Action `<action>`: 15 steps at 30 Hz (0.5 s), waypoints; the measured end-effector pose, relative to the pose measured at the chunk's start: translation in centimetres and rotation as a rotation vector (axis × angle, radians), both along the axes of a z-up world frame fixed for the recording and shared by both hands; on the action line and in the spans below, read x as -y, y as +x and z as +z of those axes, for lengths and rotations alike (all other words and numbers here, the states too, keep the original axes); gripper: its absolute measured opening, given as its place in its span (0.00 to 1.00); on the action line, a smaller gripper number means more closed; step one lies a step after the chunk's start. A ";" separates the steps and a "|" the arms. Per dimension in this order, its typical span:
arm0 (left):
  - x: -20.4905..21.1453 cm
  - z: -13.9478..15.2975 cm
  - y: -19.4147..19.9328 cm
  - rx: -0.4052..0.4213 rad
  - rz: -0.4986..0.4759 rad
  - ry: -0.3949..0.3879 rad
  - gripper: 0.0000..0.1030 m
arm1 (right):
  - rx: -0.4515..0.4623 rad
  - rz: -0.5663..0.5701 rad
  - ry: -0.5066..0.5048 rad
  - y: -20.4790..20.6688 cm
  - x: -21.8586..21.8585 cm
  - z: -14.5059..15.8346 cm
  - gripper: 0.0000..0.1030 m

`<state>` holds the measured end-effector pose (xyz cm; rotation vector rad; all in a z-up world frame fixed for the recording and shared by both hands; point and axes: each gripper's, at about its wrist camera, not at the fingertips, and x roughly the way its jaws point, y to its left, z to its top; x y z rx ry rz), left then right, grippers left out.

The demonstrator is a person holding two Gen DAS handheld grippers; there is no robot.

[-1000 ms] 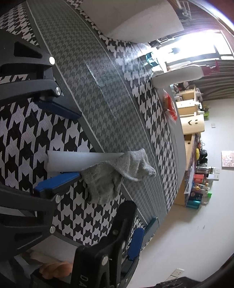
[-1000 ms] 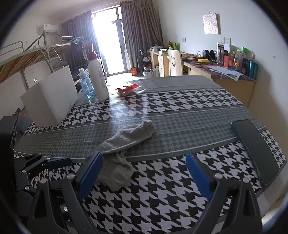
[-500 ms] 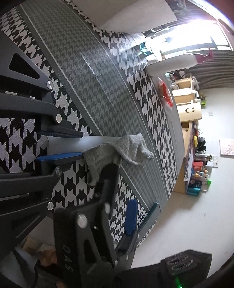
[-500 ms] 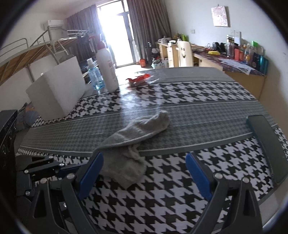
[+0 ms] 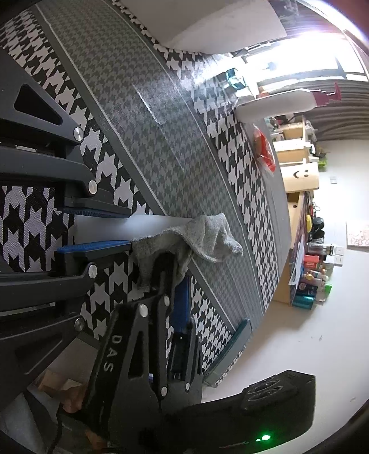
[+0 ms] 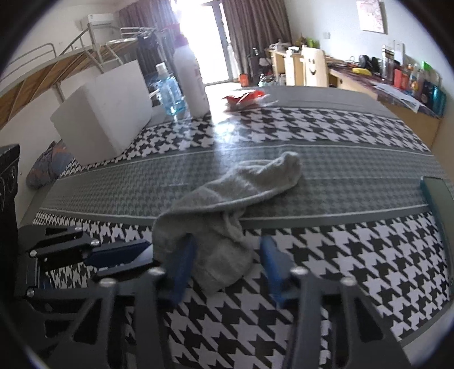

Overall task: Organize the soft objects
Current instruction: 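Close right gripper on the grey sock while left gripper holds the white foam tube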

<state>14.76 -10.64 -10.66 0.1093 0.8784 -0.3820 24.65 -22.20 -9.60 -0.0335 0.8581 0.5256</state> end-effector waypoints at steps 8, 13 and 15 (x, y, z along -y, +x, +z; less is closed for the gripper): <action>-1.6 0.3 0.1 0.012 0.049 0.012 0.16 | 0.018 -0.036 -0.031 0.0 1.0 0.3 0.10; -2.5 0.4 0.0 0.013 0.083 0.023 0.16 | 0.030 -0.083 -0.065 0.0 1.9 0.6 0.10; -2.5 0.4 -0.1 0.013 0.077 0.021 0.18 | 0.023 -0.074 -0.067 -0.1 2.1 0.6 0.10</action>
